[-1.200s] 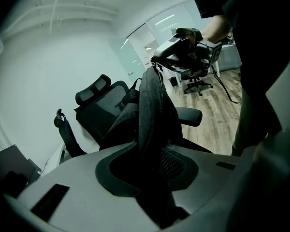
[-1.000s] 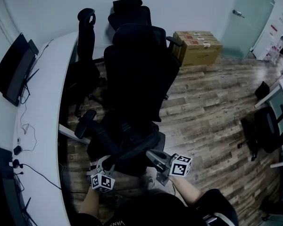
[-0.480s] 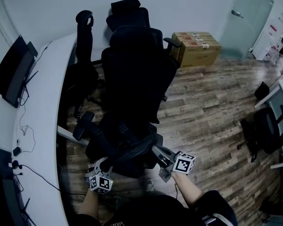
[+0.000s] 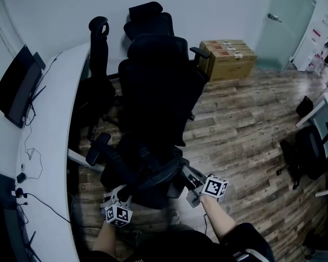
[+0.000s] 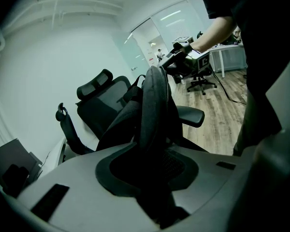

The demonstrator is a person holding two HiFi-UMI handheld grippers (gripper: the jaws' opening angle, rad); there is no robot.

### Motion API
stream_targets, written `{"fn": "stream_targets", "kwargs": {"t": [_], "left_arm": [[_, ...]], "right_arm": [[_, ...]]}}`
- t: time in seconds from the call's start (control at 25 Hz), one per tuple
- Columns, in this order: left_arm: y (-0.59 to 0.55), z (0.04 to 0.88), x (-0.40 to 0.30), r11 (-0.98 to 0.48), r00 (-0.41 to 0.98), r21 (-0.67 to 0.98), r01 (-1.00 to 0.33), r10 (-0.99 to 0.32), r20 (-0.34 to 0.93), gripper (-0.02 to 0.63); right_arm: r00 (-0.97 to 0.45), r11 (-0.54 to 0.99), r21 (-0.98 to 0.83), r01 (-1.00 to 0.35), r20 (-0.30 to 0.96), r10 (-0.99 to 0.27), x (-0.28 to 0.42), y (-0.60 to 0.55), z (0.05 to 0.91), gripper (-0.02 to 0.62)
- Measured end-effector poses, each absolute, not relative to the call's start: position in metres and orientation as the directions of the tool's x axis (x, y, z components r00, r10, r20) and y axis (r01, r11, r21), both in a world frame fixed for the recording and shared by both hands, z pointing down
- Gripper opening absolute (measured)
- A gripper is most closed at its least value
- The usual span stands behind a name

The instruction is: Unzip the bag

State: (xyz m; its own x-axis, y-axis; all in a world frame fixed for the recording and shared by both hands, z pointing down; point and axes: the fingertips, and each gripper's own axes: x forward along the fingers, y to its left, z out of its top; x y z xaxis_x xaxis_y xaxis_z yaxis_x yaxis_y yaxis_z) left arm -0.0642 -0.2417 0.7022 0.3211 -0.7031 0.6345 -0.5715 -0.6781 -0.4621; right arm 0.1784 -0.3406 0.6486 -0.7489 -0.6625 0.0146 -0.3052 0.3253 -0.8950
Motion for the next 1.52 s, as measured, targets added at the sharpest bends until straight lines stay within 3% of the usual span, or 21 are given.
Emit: {"fn": "stream_targets", "kwargs": {"t": [0.16, 0.44, 0.84, 1.0, 1.52], "left_arm": [[-0.244, 0.698, -0.062, -0.673, 0.313, -0.461, -0.579, -0.705, 0.636, 0.12], [-0.244, 0.695, -0.063, -0.652, 0.287, -0.422, -0.63, -0.7, 0.653, 0.128], [-0.219, 0.701, -0.068, -0.69, 0.305, -0.343, -0.637, -0.634, 0.711, 0.211], [-0.206, 0.693, -0.069, -0.695, 0.345, -0.326, -0.641, -0.64, 0.686, 0.244], [-0.161, 0.629, -0.096, -0.627, 0.41, -0.337, -0.702, -0.743, 0.529, 0.253]], "right_arm": [[-0.712, 0.25, -0.921, -0.299, 0.041, -0.7, 0.182, -0.342, 0.651, 0.044], [-0.718, 0.295, -0.899, -0.324, 0.03, -0.695, 0.177, -0.336, 0.635, 0.046], [-0.643, 0.27, -0.842, -0.467, 0.114, -0.758, 0.183, -0.315, 0.628, 0.048], [-0.624, 0.276, -0.82, -0.501, 0.122, -0.772, 0.181, -0.297, 0.617, 0.048], [-0.552, 0.263, -0.76, -0.595, 0.148, -0.821, 0.15, -0.223, 0.587, 0.079]]}}
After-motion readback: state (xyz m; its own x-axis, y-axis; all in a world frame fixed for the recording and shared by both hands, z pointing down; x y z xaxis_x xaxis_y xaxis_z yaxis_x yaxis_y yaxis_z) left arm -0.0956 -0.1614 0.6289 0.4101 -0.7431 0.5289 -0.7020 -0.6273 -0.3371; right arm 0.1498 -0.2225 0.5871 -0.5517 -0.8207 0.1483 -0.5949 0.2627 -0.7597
